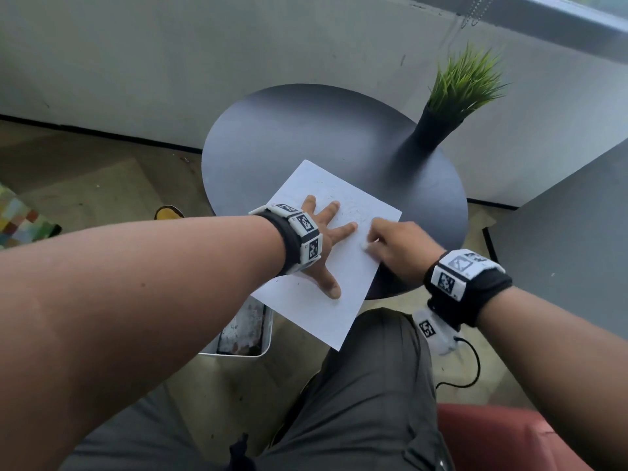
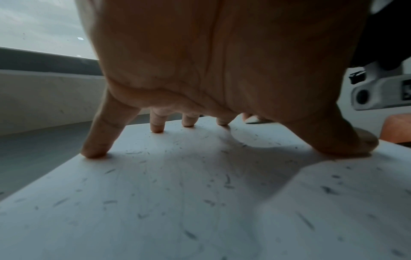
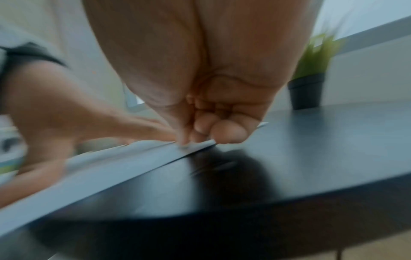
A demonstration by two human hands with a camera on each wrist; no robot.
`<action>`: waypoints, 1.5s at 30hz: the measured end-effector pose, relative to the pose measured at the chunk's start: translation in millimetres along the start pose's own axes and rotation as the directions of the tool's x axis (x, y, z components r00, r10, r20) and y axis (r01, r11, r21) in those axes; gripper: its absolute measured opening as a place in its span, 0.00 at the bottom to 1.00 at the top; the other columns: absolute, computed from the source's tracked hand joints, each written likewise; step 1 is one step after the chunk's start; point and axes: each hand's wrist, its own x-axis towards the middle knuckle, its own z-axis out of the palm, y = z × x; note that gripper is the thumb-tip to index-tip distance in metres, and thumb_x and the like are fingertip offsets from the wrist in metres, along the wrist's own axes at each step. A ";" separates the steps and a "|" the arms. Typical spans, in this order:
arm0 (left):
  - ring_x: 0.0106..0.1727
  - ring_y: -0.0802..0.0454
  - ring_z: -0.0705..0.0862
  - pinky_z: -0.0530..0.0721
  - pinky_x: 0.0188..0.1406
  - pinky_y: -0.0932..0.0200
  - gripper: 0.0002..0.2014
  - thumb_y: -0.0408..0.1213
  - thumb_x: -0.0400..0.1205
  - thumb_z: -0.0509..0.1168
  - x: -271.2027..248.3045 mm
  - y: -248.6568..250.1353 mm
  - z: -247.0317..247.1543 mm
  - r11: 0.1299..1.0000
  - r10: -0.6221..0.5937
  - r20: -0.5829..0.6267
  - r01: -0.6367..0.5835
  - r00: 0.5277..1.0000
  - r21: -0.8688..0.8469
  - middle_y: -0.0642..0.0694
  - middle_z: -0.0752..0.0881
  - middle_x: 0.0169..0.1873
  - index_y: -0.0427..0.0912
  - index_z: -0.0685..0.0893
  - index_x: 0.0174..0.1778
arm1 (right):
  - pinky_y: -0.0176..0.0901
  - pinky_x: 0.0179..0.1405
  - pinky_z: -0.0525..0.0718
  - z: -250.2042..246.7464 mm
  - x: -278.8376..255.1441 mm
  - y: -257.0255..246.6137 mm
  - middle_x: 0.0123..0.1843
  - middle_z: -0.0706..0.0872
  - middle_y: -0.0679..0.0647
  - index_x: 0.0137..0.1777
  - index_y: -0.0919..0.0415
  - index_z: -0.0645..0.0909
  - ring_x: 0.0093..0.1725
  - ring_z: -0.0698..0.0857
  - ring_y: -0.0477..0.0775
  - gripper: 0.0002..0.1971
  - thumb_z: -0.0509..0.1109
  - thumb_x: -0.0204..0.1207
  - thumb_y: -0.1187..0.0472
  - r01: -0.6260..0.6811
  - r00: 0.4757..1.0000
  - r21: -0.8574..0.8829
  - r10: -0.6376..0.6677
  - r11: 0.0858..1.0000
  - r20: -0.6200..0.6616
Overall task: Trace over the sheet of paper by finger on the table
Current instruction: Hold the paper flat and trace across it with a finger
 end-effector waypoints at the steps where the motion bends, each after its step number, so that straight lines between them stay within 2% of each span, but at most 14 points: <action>1: 0.86 0.28 0.33 0.58 0.75 0.17 0.66 0.80 0.61 0.70 -0.7 0.1 0.0 1.000 -0.002 0.000 0.002 1.000 0.001 0.50 0.31 0.88 0.69 0.32 0.85 | 0.52 0.52 0.82 -3.2 5.5 7.2 0.51 0.85 0.59 0.50 0.55 0.76 0.50 0.82 0.63 0.07 0.64 0.79 0.52 -0.112 0.992 0.017 0.113 0.994 -0.049; 3: 0.86 0.28 0.33 0.58 0.75 0.17 0.66 0.80 0.61 0.70 -0.8 -0.3 -0.1 1.000 -0.001 0.001 0.001 1.000 0.000 0.51 0.31 0.88 0.69 0.33 0.85 | 0.53 0.52 0.82 0.3 5.2 4.6 0.53 0.84 0.60 0.52 0.56 0.74 0.51 0.81 0.66 0.08 0.62 0.80 0.52 -0.141 0.988 -0.040 0.138 0.989 -0.070; 8: 0.86 0.26 0.34 0.57 0.75 0.17 0.67 0.80 0.60 0.71 2.4 -2.5 2.5 1.000 0.016 -0.011 -0.016 1.000 -0.003 0.49 0.32 0.88 0.69 0.34 0.85 | 0.50 0.47 0.81 13.7 -21.1 -30.3 0.49 0.85 0.55 0.51 0.56 0.76 0.48 0.81 0.60 0.05 0.63 0.80 0.56 0.287 0.955 -0.035 -0.283 0.957 0.092; 13: 0.86 0.27 0.34 0.59 0.75 0.17 0.66 0.81 0.61 0.69 0.1 0.8 1.7 1.000 -0.002 -0.014 0.002 1.000 0.009 0.50 0.32 0.88 0.69 0.32 0.85 | 0.52 0.48 0.81 -3.1 13.6 1.5 0.53 0.83 0.60 0.50 0.55 0.73 0.49 0.81 0.65 0.07 0.61 0.79 0.52 -0.164 0.986 -0.067 0.161 0.984 -0.053; 17: 0.86 0.28 0.33 0.58 0.75 0.17 0.66 0.80 0.60 0.71 3.2 -2.8 4.2 1.000 0.007 -0.023 -0.007 1.000 -0.020 0.50 0.32 0.88 0.70 0.34 0.85 | 0.49 0.45 0.78 10.7 -0.5 -25.8 0.55 0.84 0.60 0.59 0.58 0.73 0.53 0.82 0.65 0.10 0.59 0.82 0.56 0.088 0.996 -0.108 -0.091 0.990 -0.021; 20: 0.86 0.27 0.33 0.56 0.75 0.16 0.67 0.80 0.59 0.71 3.1 -3.0 4.5 1.000 0.010 -0.018 -0.010 1.000 -0.023 0.49 0.32 0.88 0.69 0.34 0.85 | 0.49 0.45 0.80 13.2 -11.3 -30.8 0.51 0.85 0.57 0.52 0.57 0.75 0.49 0.81 0.60 0.08 0.61 0.82 0.53 0.255 0.966 -0.076 -0.252 0.964 0.054; 26: 0.86 0.27 0.34 0.57 0.75 0.16 0.65 0.80 0.62 0.69 0.0 2.1 -0.1 1.000 -0.015 -0.001 0.015 1.000 -0.010 0.49 0.32 0.88 0.68 0.33 0.85 | 0.51 0.51 0.81 -5.2 21.4 5.2 0.49 0.84 0.55 0.49 0.54 0.76 0.51 0.80 0.58 0.10 0.64 0.79 0.48 -0.146 0.988 0.038 0.147 0.989 -0.049; 29: 0.86 0.28 0.37 0.57 0.74 0.14 0.66 0.81 0.60 0.69 1.3 1.2 0.4 1.000 -0.022 -0.003 0.022 1.000 -0.002 0.49 0.34 0.88 0.68 0.35 0.86 | 0.54 0.52 0.82 -2.9 25.3 3.0 0.50 0.82 0.57 0.52 0.57 0.73 0.50 0.81 0.62 0.10 0.62 0.81 0.50 -0.191 0.980 0.027 0.192 0.981 -0.049; 31: 0.86 0.30 0.46 0.55 0.73 0.13 0.62 0.83 0.59 0.67 2.3 -0.3 1.3 1.000 -0.005 -0.054 0.006 0.999 0.016 0.47 0.46 0.88 0.69 0.45 0.86 | 0.57 0.51 0.83 -1.7 24.1 2.6 0.49 0.83 0.59 0.53 0.59 0.70 0.48 0.82 0.65 0.11 0.61 0.82 0.52 -0.199 0.977 0.038 0.201 0.979 -0.069; 34: 0.80 0.36 0.63 0.55 0.74 0.19 0.46 0.81 0.67 0.63 4.0 -3.5 3.1 0.999 0.044 -0.203 -0.040 0.978 0.021 0.45 0.67 0.73 0.65 0.65 0.80 | 0.58 0.50 0.83 -0.8 20.8 4.9 0.47 0.83 0.61 0.53 0.58 0.68 0.45 0.82 0.66 0.10 0.61 0.82 0.53 -0.189 0.976 0.107 0.199 0.976 -0.085; 37: 0.74 0.39 0.71 0.59 0.75 0.24 0.41 0.78 0.69 0.65 4.9 -3.2 4.2 0.998 0.040 -0.259 -0.051 0.965 -0.036 0.45 0.70 0.66 0.62 0.70 0.76 | 0.53 0.51 0.82 1.3 17.5 7.4 0.49 0.84 0.58 0.56 0.56 0.71 0.48 0.82 0.63 0.08 0.62 0.83 0.53 -0.140 0.985 0.175 0.156 0.975 -0.079; 39: 0.78 0.38 0.66 0.59 0.75 0.24 0.48 0.79 0.65 0.68 6.8 -5.1 6.1 0.998 0.015 -0.253 -0.030 0.967 -0.056 0.43 0.67 0.72 0.62 0.66 0.79 | 0.50 0.50 0.81 1.1 16.2 7.8 0.51 0.85 0.57 0.55 0.54 0.74 0.49 0.82 0.61 0.07 0.62 0.82 0.53 -0.119 0.988 0.192 0.136 0.974 -0.074; 41: 0.87 0.38 0.50 0.53 0.78 0.20 0.59 0.81 0.61 0.67 8.9 -10.0 9.4 0.997 -0.021 -0.194 0.006 0.981 -0.079 0.42 0.52 0.86 0.62 0.54 0.86 | 0.50 0.49 0.82 0.5 16.4 7.6 0.51 0.85 0.56 0.53 0.52 0.75 0.48 0.83 0.60 0.06 0.62 0.82 0.52 -0.127 0.988 0.204 0.143 0.971 -0.062; 45: 0.88 0.43 0.34 0.45 0.81 0.21 0.69 0.85 0.59 0.64 13.7 -17.3 15.8 0.992 -0.045 -0.136 0.028 0.990 -0.124 0.50 0.35 0.89 0.56 0.38 0.89 | 0.57 0.52 0.84 4.3 11.8 -5.9 0.52 0.85 0.58 0.54 0.54 0.72 0.48 0.82 0.63 0.06 0.61 0.82 0.54 -0.138 0.983 0.145 0.153 0.980 -0.099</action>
